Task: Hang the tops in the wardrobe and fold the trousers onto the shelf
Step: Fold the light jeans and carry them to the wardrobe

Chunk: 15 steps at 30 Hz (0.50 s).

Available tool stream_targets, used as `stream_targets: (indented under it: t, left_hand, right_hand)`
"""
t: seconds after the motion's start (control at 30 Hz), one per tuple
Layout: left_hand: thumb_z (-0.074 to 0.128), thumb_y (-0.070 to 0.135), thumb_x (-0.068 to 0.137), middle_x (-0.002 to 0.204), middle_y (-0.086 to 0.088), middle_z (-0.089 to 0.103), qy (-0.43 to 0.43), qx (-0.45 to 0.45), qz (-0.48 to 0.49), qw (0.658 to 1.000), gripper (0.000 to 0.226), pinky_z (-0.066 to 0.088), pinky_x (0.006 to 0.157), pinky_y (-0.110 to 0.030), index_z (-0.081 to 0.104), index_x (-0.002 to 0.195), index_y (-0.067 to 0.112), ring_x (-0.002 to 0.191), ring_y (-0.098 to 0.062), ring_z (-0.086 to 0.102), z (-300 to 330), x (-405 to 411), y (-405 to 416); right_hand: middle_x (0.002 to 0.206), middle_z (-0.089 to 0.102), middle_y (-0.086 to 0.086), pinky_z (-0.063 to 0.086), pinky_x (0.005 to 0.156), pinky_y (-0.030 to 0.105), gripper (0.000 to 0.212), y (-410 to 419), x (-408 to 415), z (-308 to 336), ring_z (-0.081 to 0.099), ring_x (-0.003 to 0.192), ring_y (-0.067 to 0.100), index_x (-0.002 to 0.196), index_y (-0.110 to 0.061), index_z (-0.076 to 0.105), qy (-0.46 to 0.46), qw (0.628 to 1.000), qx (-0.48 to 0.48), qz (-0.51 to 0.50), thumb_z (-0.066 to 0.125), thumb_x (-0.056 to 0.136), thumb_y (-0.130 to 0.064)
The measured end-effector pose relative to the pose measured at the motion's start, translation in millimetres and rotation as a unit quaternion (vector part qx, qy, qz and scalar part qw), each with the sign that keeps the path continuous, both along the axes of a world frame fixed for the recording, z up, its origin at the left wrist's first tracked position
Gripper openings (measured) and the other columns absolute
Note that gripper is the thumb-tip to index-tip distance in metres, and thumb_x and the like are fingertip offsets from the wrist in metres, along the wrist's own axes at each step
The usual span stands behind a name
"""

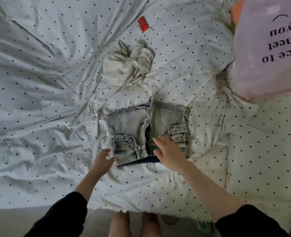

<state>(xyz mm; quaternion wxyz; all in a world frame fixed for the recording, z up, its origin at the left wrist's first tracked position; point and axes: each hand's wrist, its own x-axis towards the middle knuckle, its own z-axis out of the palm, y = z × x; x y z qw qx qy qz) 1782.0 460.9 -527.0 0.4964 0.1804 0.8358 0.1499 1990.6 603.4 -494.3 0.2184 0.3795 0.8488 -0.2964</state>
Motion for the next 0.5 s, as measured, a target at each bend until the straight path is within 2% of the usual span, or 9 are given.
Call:
stream_targets:
  t: [0.1,0.17,0.23,0.27,0.3,0.37,0.5]
  left_hand:
    - [0.055,0.015,0.093,0.141,-0.016,0.043,-0.037,0.007,0.046,0.998,0.056,0.04,0.102,-0.042,0.031,0.143,0.004,0.124,-0.032,0.046,-13.6,2.3,1.5]
    - [0.054,0.016,0.094,0.134,-0.016,0.049,-0.067,-0.003,0.09,0.994,0.056,0.042,0.096,-0.038,0.031,0.143,0.001,0.117,-0.031,0.051,-22.1,8.2,1.0]
    - [0.055,0.015,0.093,0.104,-0.013,0.061,-0.074,-0.007,0.122,0.99,0.044,0.044,0.075,-0.032,0.044,0.133,-0.002,0.089,-0.024,0.055,-28.7,15.3,-2.0]
    - [0.056,0.014,0.092,0.089,-0.011,0.061,-0.089,-0.005,0.144,0.986,0.037,0.04,0.067,-0.029,0.051,0.125,-0.002,0.078,-0.022,0.051,-29.0,18.4,-2.6]
    - [0.058,0.015,0.092,0.082,-0.01,0.06,-0.111,0.0,0.168,0.979,0.033,0.038,0.062,-0.026,0.055,0.121,-0.001,0.075,-0.021,0.048,-28.7,20.4,-2.0]
    - [0.061,0.017,0.09,0.084,-0.012,0.059,-0.131,0.01,0.2,0.971,0.031,0.038,0.062,-0.024,0.06,0.117,0.002,0.079,-0.022,0.048,-25.8,21.0,3.0]
    - [0.055,0.005,0.089,0.078,-0.004,0.059,-0.097,0.033,0.195,0.975,0.027,0.039,0.06,-0.023,0.06,0.115,0.003,0.069,-0.016,0.048,-17.2,20.3,15.5]
  right_hand:
    - [0.16,0.0,0.001,0.019,0.115,0.049,0.06,-25.3,-14.4,-27.7,0.004,0.147,0.021,0.151,-0.022,0.011,-0.023,0.998,-0.01,0.057,0.017,0.098,-0.048]
    - [0.159,-0.009,0.001,0.013,0.117,0.047,0.059,-40.6,-14.5,-41.8,0.001,0.147,0.02,0.152,-0.02,0.006,-0.054,0.995,-0.017,0.081,0.022,0.1,-0.044]
    - [0.158,-0.014,-0.001,0.012,0.117,0.046,0.059,-50.4,-9.6,-49.6,0.0,0.147,0.02,0.152,-0.018,0.004,-0.077,0.995,-0.004,0.056,0.024,0.102,-0.042]
    - [0.158,-0.016,-0.002,0.013,0.117,0.046,0.059,-52.4,-8.8,-50.9,0.0,0.147,0.02,0.152,-0.018,0.004,-0.092,0.995,0.001,0.032,0.022,0.102,-0.043]
    - [0.158,-0.016,-0.003,0.013,0.117,0.047,0.059,-51.8,-8.6,-52.6,-0.002,0.147,0.02,0.152,-0.017,0.005,-0.105,0.994,0.004,0.012,0.02,0.101,-0.044]
    - [0.159,-0.013,-0.004,0.01,0.117,0.047,0.059,-46.2,-11.7,-52.1,-0.004,0.147,0.018,0.151,-0.017,0.007,-0.111,0.994,-0.006,-0.012,0.019,0.101,-0.045]
    - [0.16,-0.003,-0.003,0.002,0.118,0.044,0.058,-37.9,-16.2,-51.9,-0.005,0.147,0.017,0.152,-0.018,0.003,-0.079,0.997,0.003,0.002,0.021,0.101,-0.043]
